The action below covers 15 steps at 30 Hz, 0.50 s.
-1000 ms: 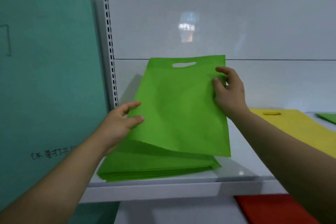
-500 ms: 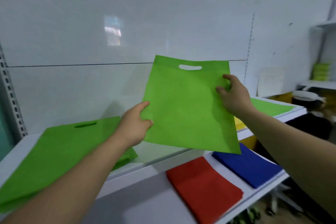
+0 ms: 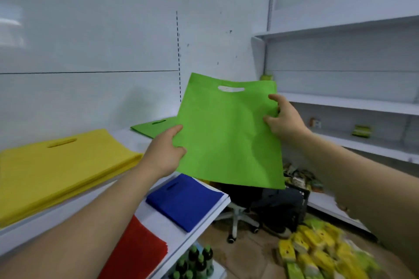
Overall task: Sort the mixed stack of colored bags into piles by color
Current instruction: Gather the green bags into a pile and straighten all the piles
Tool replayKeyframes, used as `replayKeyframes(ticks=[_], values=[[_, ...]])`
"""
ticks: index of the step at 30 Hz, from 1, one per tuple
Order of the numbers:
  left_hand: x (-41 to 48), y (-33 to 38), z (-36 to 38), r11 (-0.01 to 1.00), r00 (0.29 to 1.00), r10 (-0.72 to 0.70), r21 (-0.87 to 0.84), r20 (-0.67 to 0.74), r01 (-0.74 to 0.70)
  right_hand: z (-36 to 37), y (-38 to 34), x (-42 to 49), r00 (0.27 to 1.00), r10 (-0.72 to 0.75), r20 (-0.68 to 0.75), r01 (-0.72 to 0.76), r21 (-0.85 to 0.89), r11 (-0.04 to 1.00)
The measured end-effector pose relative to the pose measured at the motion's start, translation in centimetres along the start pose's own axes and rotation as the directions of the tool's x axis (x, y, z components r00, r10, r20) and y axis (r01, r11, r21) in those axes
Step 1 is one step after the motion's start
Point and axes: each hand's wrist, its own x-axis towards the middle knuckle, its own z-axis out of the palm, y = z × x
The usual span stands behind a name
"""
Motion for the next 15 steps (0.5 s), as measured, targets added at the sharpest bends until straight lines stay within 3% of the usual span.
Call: replayKeyframes(ticks=[7,15], values=[[5.7,2.2,8.1,0.999,0.998,0.026,-0.021,0.06,-0.025,-3.3,6.7,4.5,0.991,0.048,-0.126,-0.056,-0.058,0.997],[14.9,-1.0,11.7,0.999,0.999,-0.032,-0.004,0.013,0.032,2.4,9.6,14.5,0.994,0.008,-0.113,-0.017,-0.077,0.997]])
